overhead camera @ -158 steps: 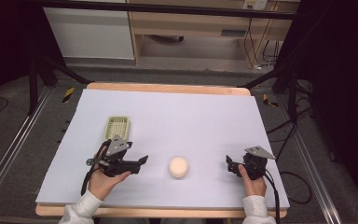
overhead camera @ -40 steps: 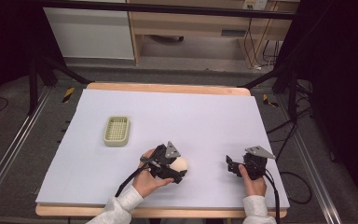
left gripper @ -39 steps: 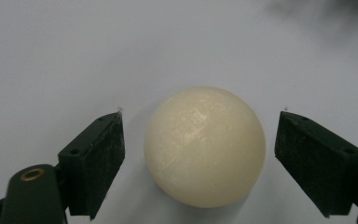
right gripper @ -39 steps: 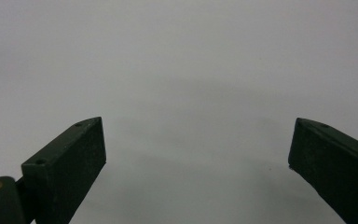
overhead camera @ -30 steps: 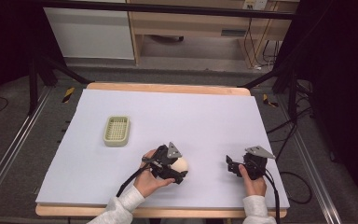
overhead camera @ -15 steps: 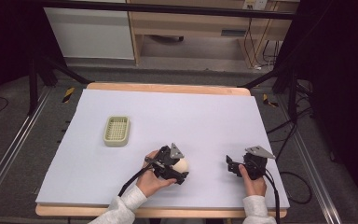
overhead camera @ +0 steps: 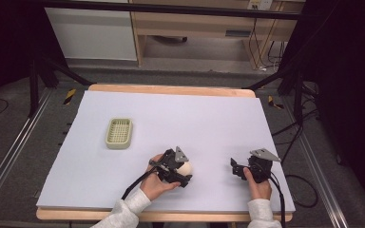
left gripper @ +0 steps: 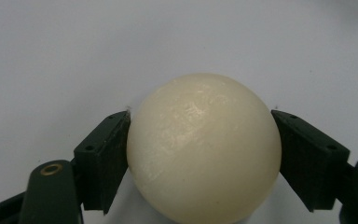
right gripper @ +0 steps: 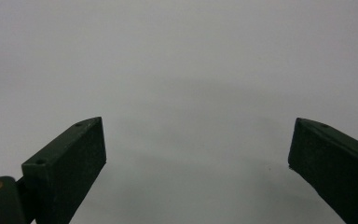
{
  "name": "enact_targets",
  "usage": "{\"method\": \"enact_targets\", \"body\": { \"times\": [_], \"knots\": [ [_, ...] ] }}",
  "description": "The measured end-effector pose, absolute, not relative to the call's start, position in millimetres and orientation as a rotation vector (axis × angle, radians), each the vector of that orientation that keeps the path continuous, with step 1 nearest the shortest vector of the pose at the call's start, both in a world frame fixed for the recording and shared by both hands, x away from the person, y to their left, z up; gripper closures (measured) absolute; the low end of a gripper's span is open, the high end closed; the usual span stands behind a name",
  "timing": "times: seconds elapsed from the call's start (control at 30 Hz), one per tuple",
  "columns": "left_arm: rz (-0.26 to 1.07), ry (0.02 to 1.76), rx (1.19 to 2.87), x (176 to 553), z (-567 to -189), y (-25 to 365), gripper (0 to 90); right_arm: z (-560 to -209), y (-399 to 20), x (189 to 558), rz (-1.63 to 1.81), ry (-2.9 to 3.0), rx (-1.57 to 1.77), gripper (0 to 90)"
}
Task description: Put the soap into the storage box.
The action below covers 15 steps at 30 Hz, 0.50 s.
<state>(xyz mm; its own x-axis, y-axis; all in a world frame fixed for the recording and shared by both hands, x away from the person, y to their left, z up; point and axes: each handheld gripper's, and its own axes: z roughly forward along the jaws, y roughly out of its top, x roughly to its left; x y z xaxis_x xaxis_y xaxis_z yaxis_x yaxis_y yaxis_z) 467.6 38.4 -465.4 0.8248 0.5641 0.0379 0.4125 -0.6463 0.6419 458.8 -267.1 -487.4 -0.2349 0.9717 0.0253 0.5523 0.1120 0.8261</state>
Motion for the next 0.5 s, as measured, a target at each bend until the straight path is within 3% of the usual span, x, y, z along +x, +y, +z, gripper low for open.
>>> {"method": "enact_targets", "body": {
  "times": [0.5],
  "knots": [
    [0.308, 0.710, 2.364, 467.9, -466.3, 38.1, 23.2, -487.4, -267.1, 458.9, 1.003, 1.852, 1.480, 4.5]
  ]
}}
